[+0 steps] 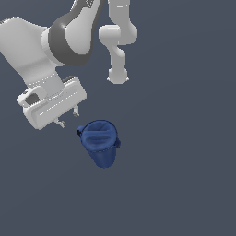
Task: Pick up the object and move it to a goal position.
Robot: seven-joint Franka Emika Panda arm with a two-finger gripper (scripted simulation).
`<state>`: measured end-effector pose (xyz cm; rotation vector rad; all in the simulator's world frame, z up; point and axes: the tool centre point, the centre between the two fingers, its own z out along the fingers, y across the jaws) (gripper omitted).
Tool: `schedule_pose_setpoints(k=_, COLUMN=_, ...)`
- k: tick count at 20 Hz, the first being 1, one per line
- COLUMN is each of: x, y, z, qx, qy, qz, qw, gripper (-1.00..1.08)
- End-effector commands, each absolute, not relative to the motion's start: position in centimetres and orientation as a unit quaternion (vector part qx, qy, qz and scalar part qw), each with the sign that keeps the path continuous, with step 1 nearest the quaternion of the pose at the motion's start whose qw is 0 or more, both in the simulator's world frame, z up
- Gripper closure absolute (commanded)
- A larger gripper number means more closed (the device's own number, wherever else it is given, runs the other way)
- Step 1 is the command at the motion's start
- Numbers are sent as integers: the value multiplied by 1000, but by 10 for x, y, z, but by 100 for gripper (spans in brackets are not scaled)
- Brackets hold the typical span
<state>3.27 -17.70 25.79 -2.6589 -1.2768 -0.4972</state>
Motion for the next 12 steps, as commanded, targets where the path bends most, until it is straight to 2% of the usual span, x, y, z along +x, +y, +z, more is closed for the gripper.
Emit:
schedule_pose_setpoints(k=1, x=35, y=-170, z=241, qx=-883, qy=-435, qz=-158, qw=79, gripper=-20)
schedule_pose_setpoints(k=12, x=37, y=-166, z=223, qx=-879, qy=-445, qz=-150, qw=78, gripper=-20)
